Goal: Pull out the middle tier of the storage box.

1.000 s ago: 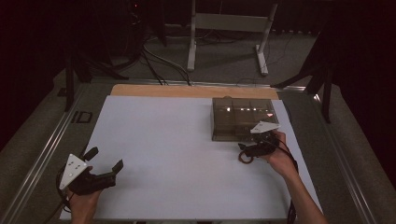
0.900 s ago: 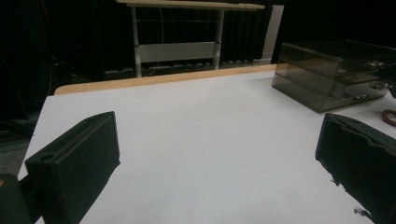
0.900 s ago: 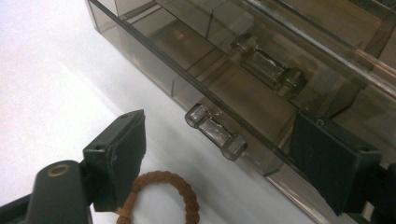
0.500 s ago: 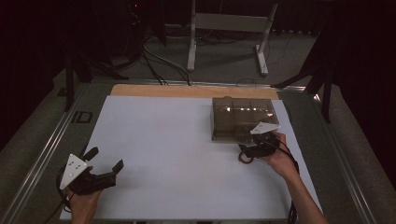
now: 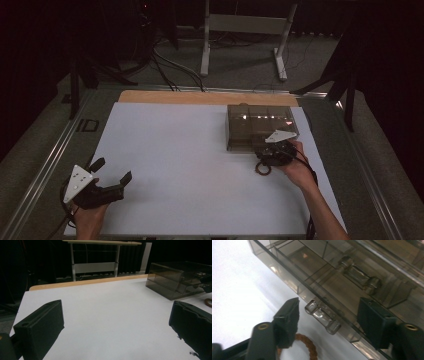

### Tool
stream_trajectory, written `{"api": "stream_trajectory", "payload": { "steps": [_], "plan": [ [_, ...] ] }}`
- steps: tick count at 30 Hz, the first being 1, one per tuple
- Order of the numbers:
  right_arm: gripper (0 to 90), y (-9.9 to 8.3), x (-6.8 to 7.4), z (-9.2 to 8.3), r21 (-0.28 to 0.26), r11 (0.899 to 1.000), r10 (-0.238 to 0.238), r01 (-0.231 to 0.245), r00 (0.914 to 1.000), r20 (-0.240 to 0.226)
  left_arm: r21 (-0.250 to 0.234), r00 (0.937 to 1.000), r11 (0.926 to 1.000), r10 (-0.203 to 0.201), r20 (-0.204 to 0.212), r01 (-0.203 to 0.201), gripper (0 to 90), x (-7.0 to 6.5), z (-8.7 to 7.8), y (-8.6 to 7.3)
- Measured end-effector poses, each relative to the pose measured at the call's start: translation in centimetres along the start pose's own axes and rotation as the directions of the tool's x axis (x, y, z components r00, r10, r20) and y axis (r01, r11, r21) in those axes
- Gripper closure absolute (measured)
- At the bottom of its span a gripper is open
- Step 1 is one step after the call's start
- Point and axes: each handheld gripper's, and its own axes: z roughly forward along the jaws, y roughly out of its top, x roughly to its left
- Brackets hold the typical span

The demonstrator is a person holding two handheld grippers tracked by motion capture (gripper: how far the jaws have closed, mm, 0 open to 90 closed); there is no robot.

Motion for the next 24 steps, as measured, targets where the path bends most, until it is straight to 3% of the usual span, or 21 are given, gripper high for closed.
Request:
{"api": "stream_trajectory", "payload": {
  "steps": [11,24],
  "plan": [
    [42.6,0.03,0.21,-0.13,0.023,1.000,-0.018,0.018,0.9996,0.021,0.002,1.0000,1.0000,0.001,-0.002,-0.001,1.2,0.00,-0.01,0.00],
    [43.5,-0.26,0.52,-0.82,0.026,0.999,-0.024,0.024,0.9997,0.007,0.003,1.0000,1.0000,0.003,-0.002,-0.003,1.2,-0.04,0.03,0.00]
  ]
}}
